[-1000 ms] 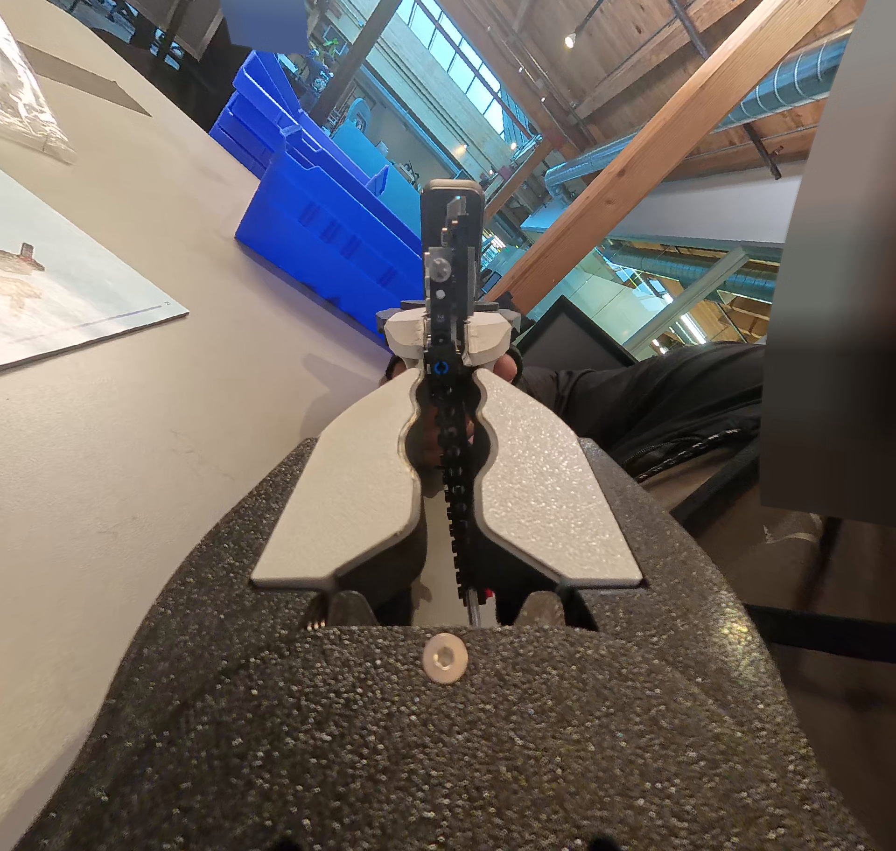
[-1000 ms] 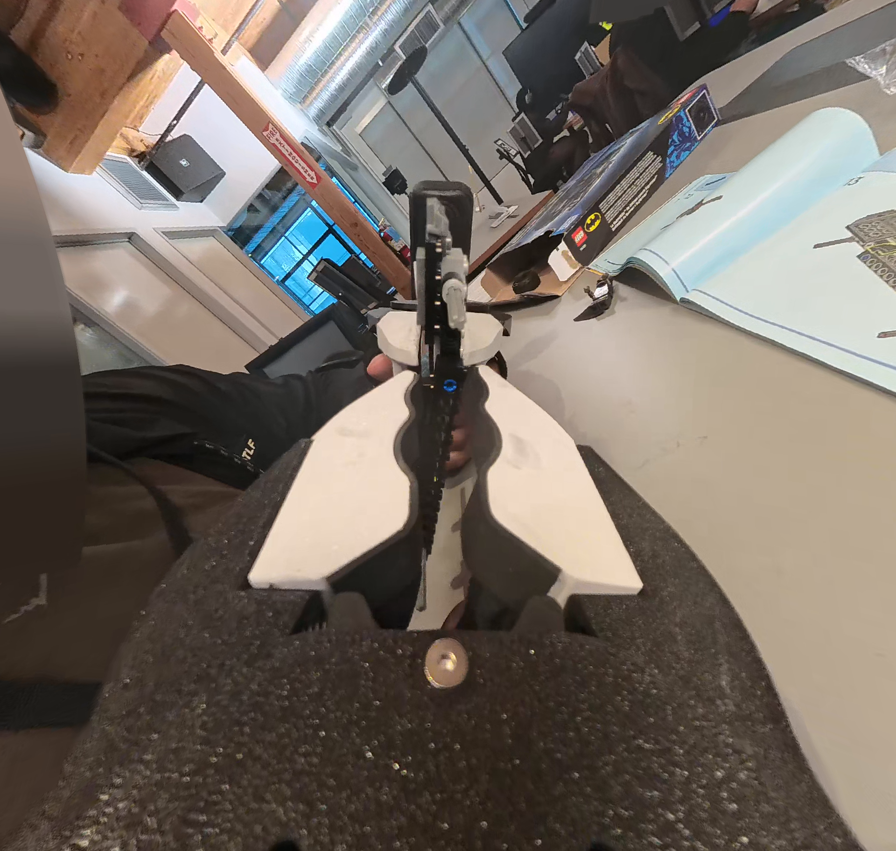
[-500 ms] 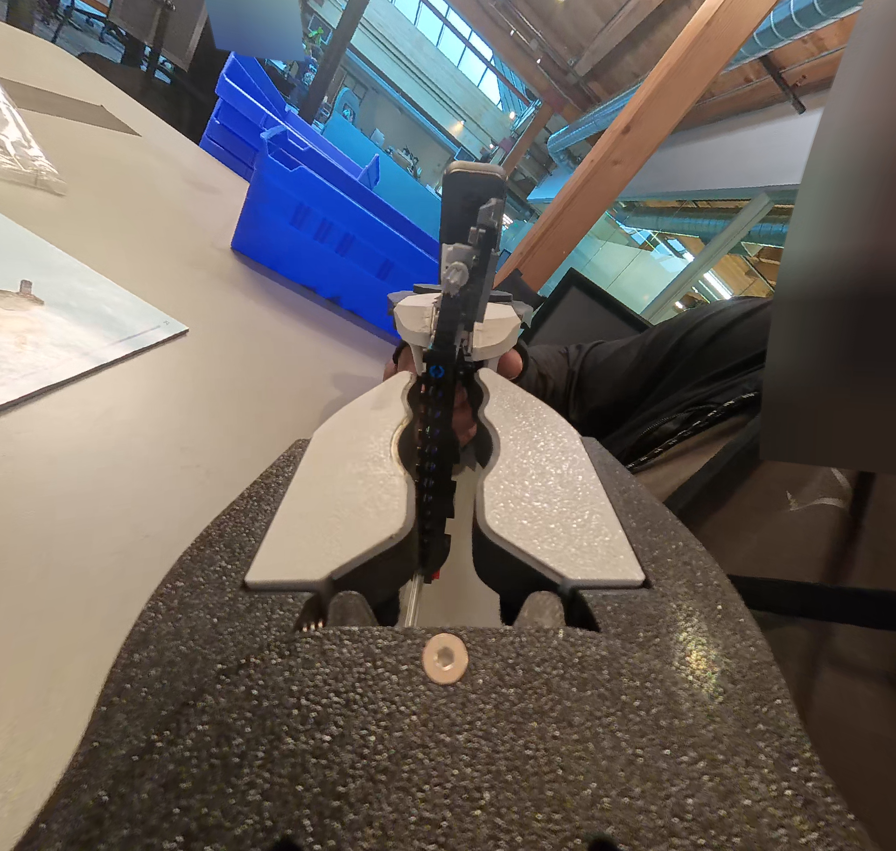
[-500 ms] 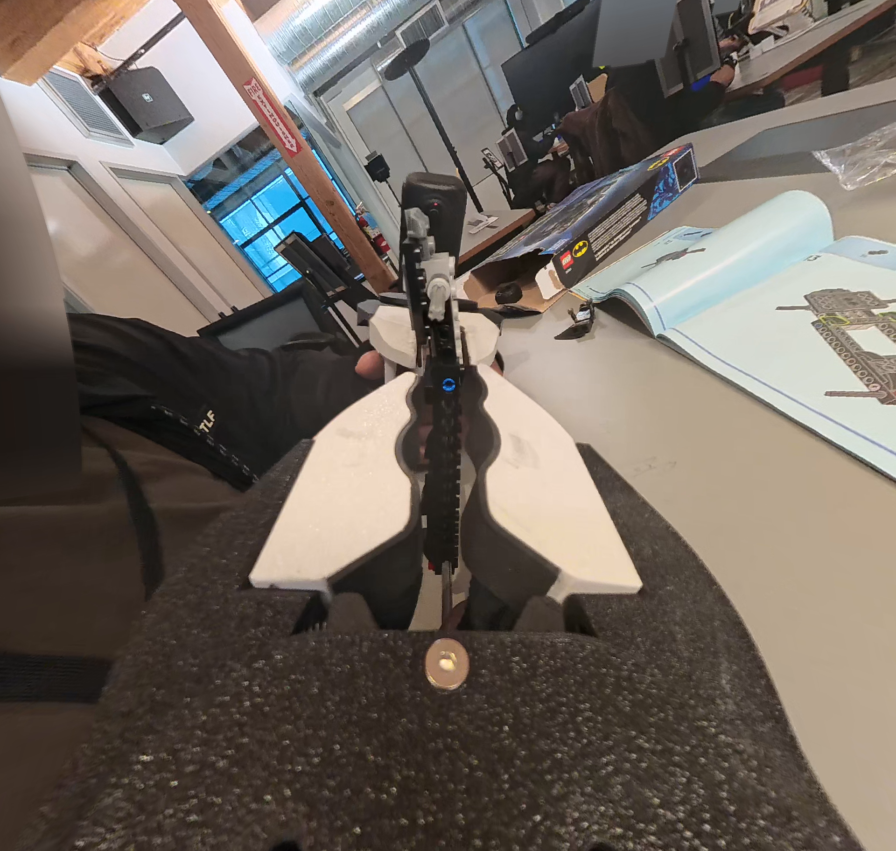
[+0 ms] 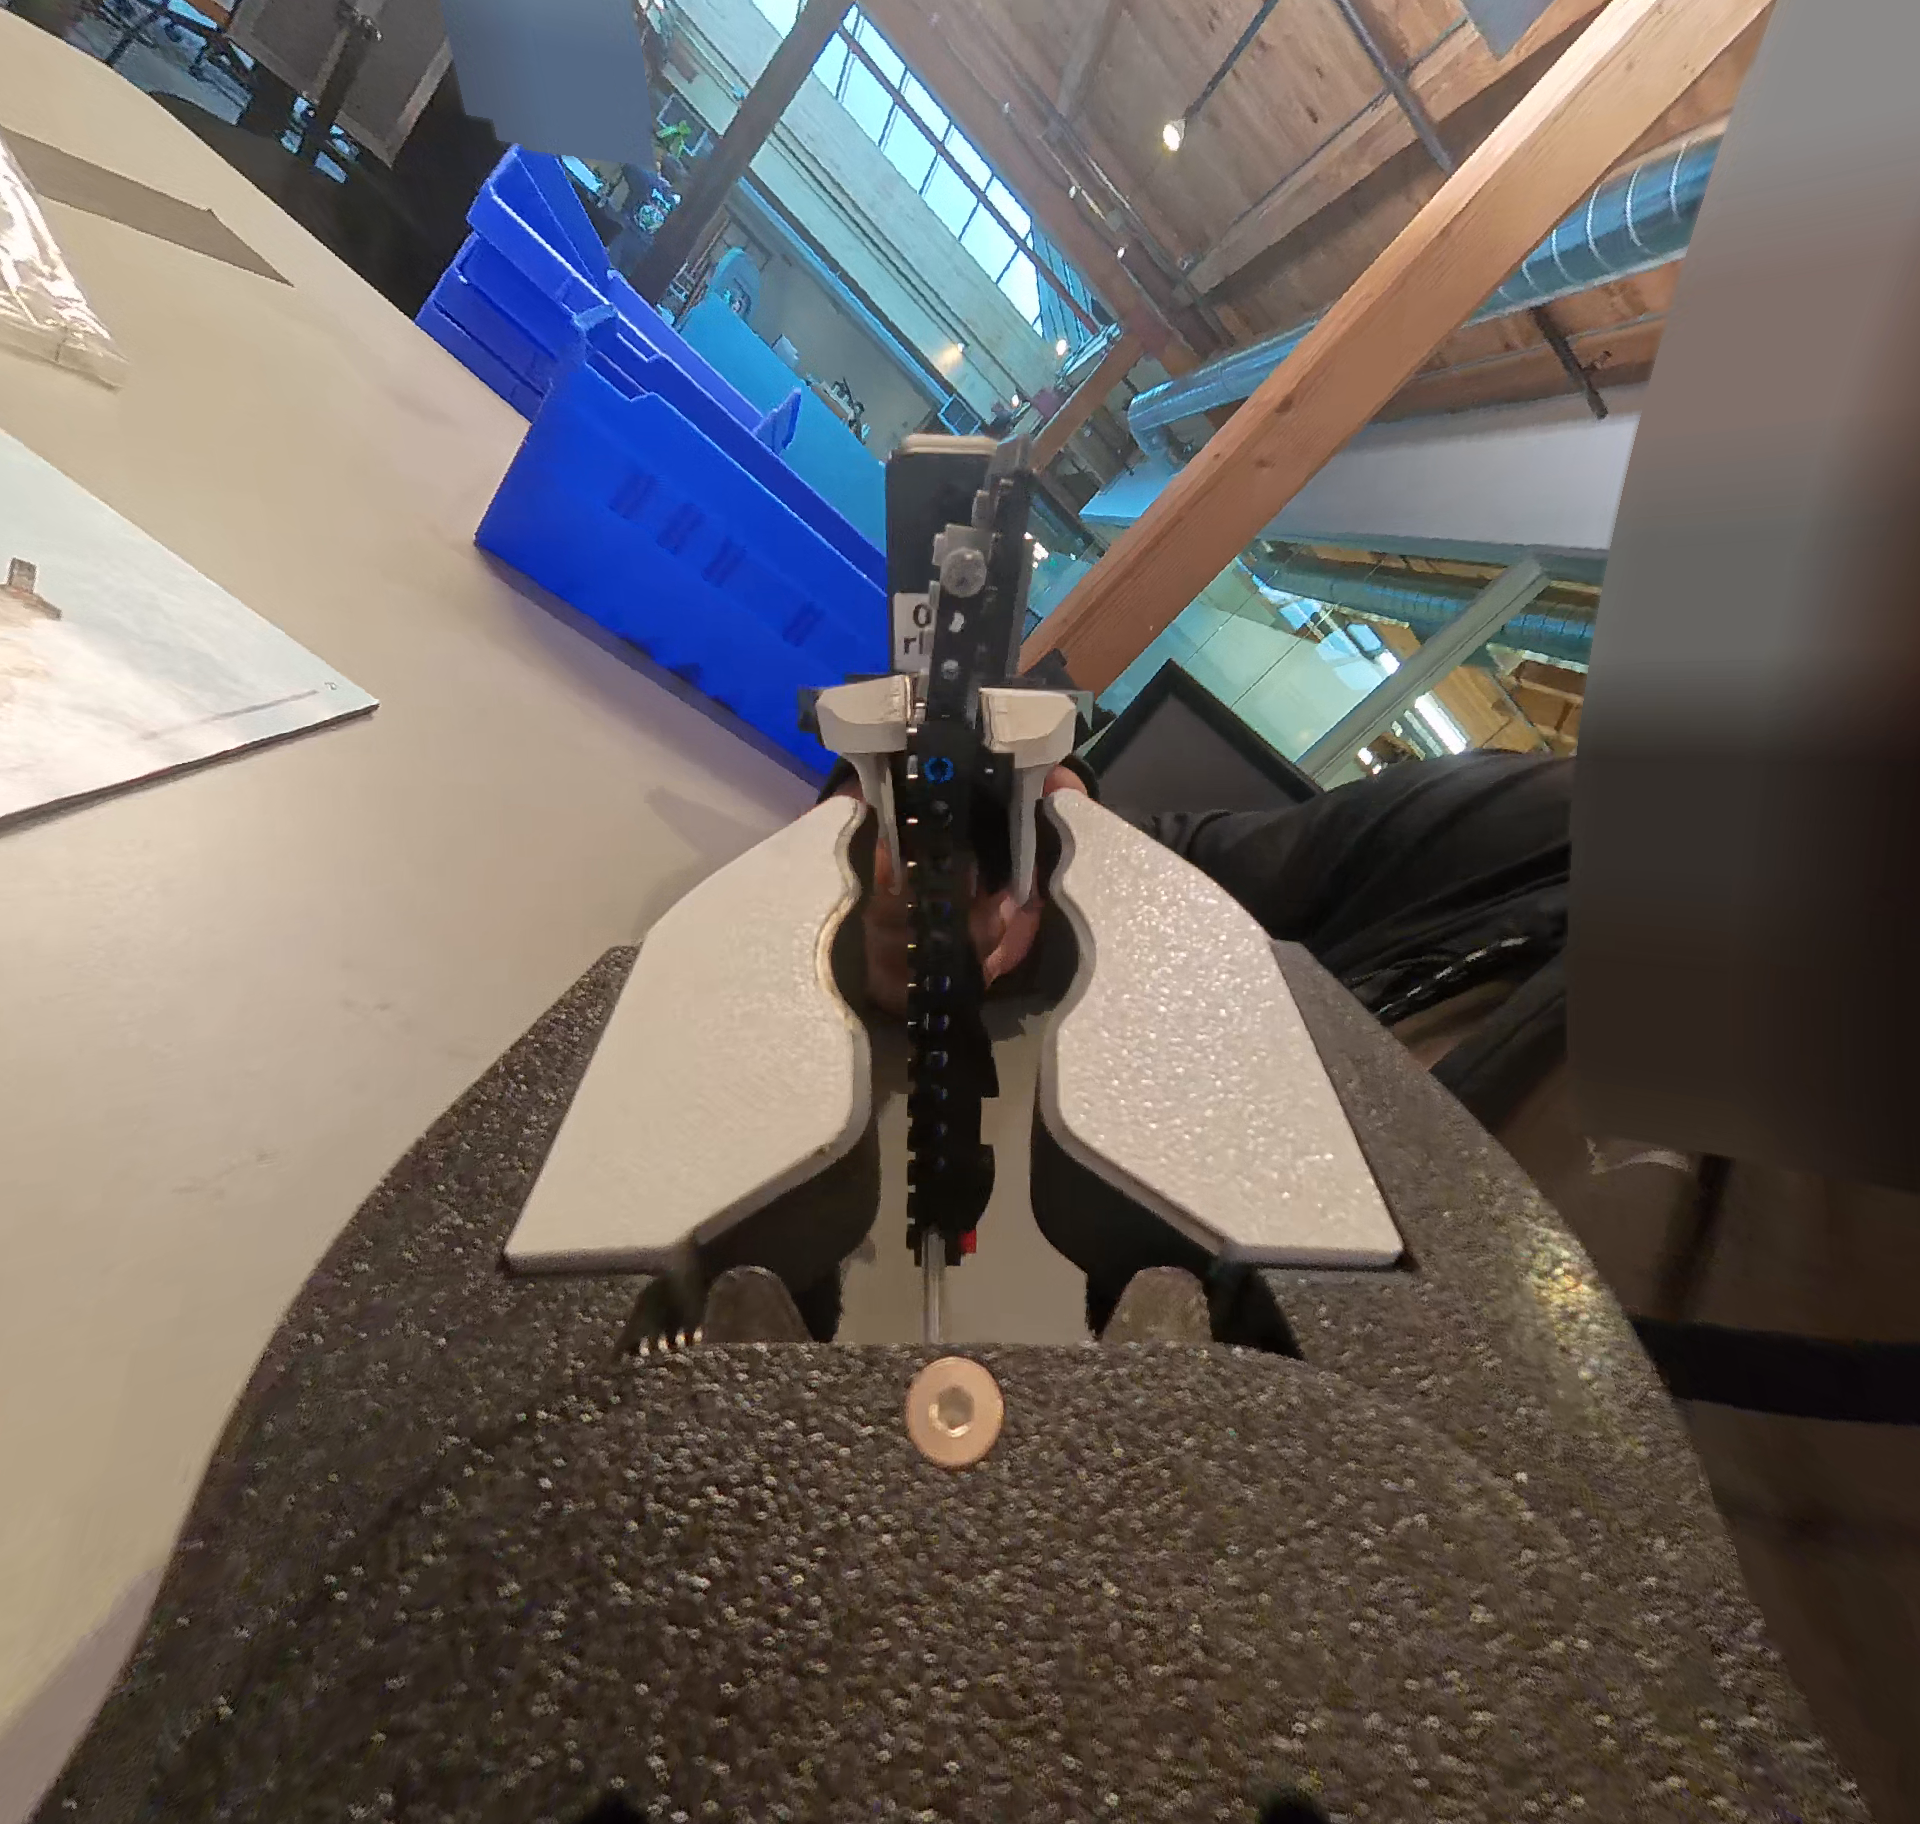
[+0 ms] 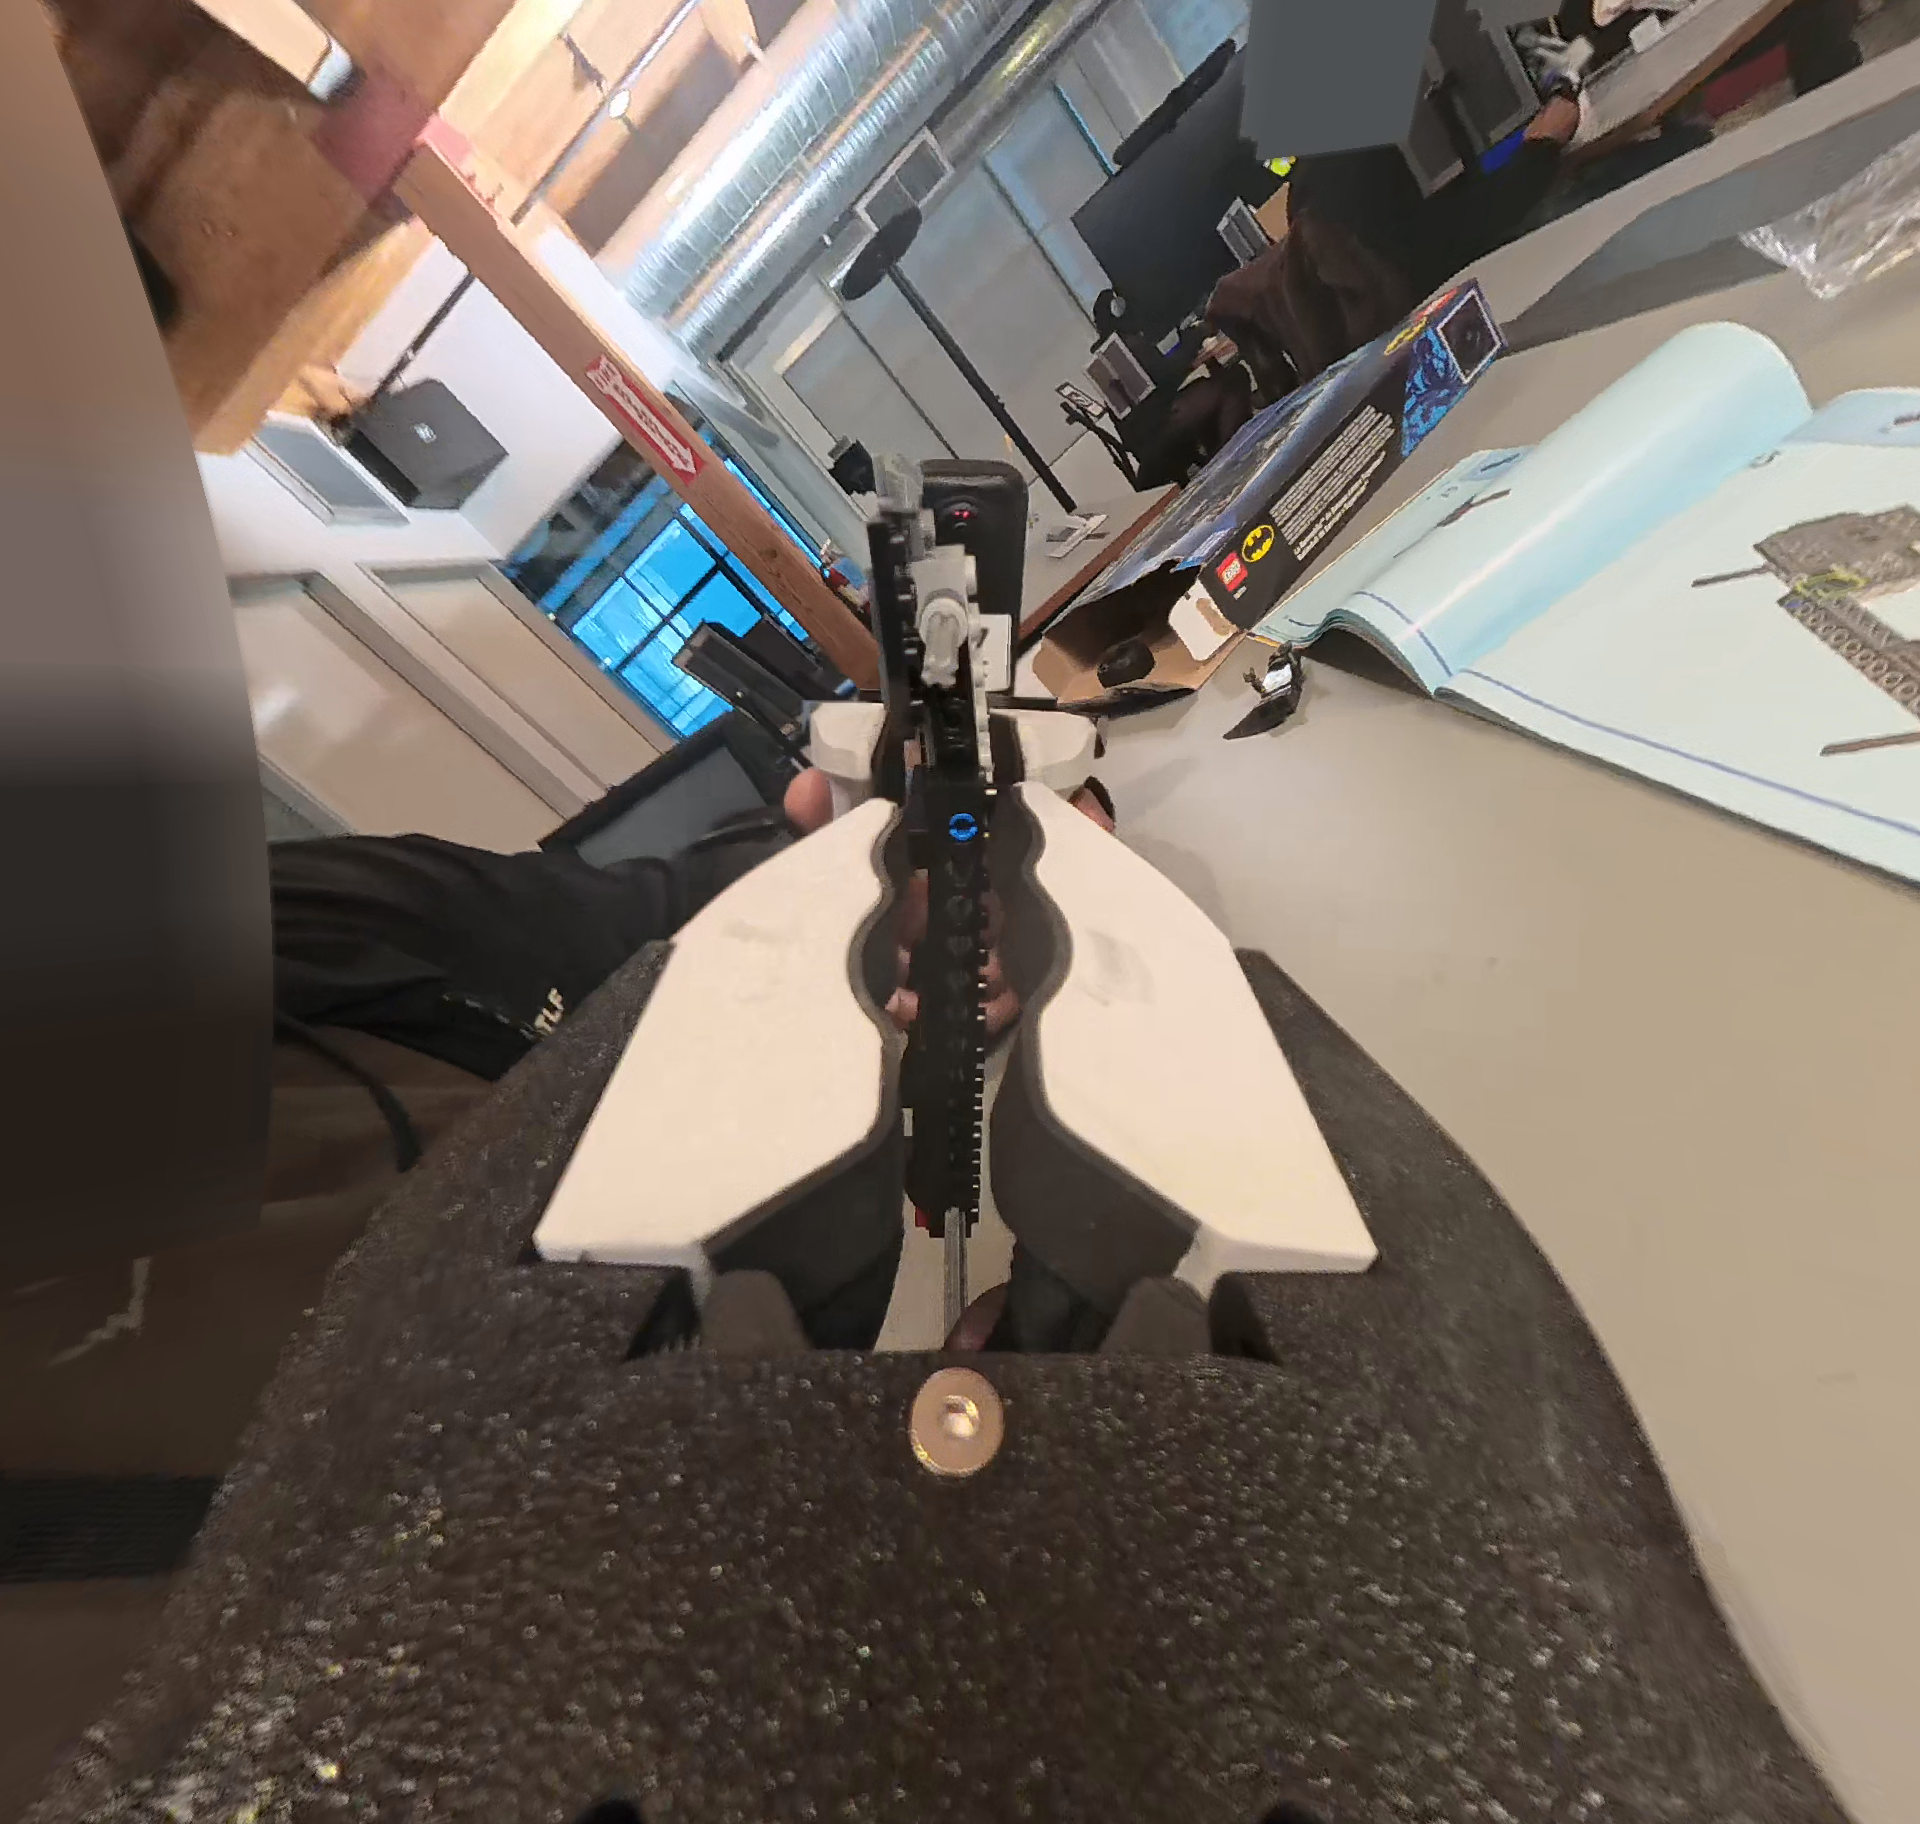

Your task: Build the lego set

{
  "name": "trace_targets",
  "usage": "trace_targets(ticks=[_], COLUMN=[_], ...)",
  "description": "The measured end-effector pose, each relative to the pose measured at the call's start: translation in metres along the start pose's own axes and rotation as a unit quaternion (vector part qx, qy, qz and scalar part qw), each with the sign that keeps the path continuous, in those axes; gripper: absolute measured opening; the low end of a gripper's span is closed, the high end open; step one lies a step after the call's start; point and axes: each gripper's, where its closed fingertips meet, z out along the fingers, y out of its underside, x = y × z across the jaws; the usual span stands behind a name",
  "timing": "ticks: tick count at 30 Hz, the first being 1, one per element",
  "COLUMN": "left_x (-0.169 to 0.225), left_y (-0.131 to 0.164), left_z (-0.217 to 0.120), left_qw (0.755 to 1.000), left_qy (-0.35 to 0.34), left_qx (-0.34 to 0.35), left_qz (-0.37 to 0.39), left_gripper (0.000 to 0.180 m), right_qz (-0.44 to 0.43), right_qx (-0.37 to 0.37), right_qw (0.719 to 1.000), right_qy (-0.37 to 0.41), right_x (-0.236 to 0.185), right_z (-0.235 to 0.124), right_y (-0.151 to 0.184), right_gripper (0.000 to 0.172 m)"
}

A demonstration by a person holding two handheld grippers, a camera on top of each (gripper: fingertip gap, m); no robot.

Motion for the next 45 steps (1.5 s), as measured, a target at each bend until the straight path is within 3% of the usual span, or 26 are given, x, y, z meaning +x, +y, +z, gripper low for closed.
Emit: trace_targets(ticks=[8, 24, 30, 35, 43, 45], left_x=[-0.018, -0.021, -0.014, -0.013, -0.016, -0.016], left_y=[-0.018, -0.007, 0.003, 0.013, 0.010, 0.008], left_z=[-0.006, -0.003, 0.003, 0.011, 0.008, 0.006], left_qw=[0.990, 0.993, 0.996, 0.998, 0.997, 0.996], left_qy=[-0.015, -0.029, -0.013, -0.037, -0.032, -0.027], left_qx=[0.069, 0.038, -0.004, -0.034, -0.023, -0.016], left_qz=[-0.120, -0.109, -0.088, -0.039, -0.070, -0.082], left_gripper=[0.025, 0.005, 0.025, 0.018, 0.012, 0.012], right_qz=[0.056, 0.068, 0.092, 0.102, 0.097, 0.070], right_qx=[0.009, 0.024, 0.057, 0.054, 0.039, 0.038], right_qw=[0.998, 0.997, 0.994, 0.993, 0.994, 0.996], right_qy=[0.002, 0.032, 0.025, 0.015, 0.020, 0.036], right_x=[0.007, 0.017, 0.020, 0.017, 0.017, 0.020], right_z=[0.002, -0.001, -0.006, -0.002, 0.000, -0.004], right_y=[0.001, -0.002, -0.011, -0.007, -0.006, -0.011], right_gripper=[0.015, 0.015, 0.014, 0.015, 0.016, 0.026])
